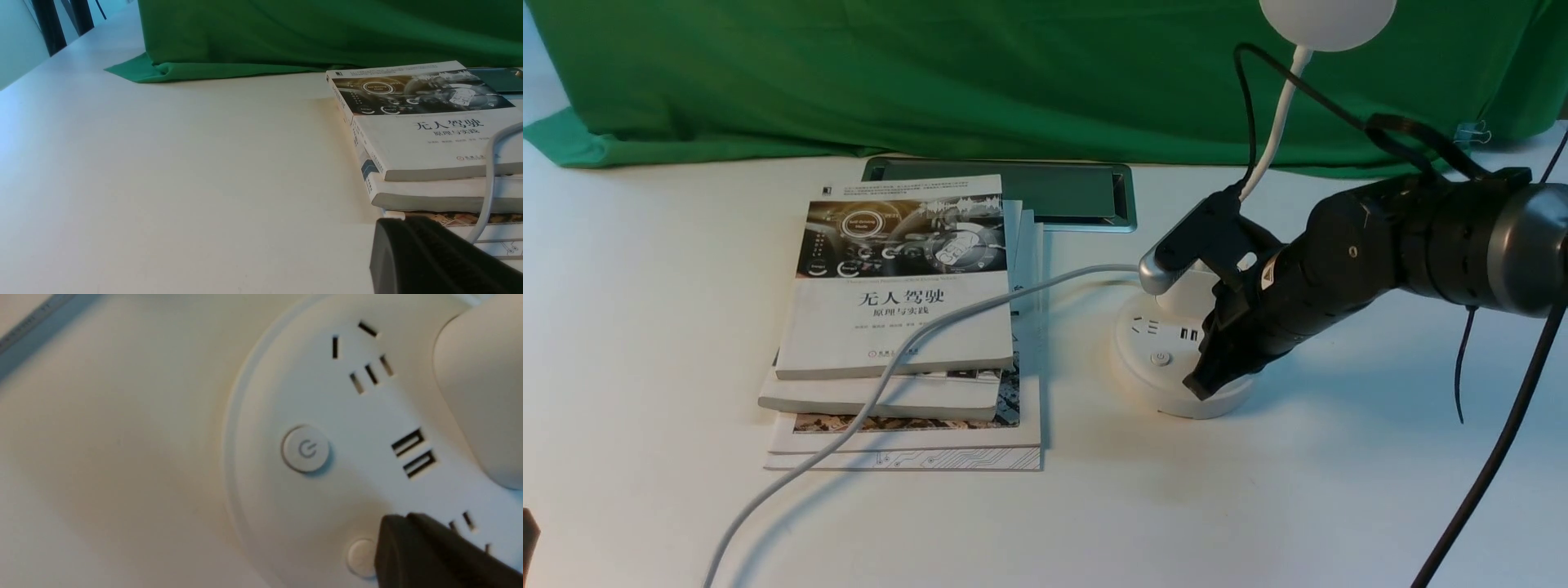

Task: Turn on the desk lamp on the white desktop with your hand.
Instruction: 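Press the button on the base of the white desk lamp with the right gripper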

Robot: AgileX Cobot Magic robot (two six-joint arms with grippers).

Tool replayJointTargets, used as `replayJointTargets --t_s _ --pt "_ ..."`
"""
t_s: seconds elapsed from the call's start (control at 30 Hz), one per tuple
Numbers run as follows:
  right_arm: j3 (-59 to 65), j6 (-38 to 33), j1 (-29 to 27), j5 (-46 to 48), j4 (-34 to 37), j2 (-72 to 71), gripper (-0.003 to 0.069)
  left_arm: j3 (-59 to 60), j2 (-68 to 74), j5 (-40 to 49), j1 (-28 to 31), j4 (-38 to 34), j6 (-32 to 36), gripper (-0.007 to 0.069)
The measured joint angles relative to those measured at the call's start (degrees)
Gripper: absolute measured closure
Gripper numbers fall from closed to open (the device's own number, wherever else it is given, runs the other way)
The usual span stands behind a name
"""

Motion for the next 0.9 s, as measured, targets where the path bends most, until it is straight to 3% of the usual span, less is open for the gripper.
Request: replayJointTargets --t_s 0.9 --pt "-1.17 0.3 0.0 -0.89 0.67 2.3 0.0625 0.0 0.0 0.0 0.0 0.0 0.0 0.0603"
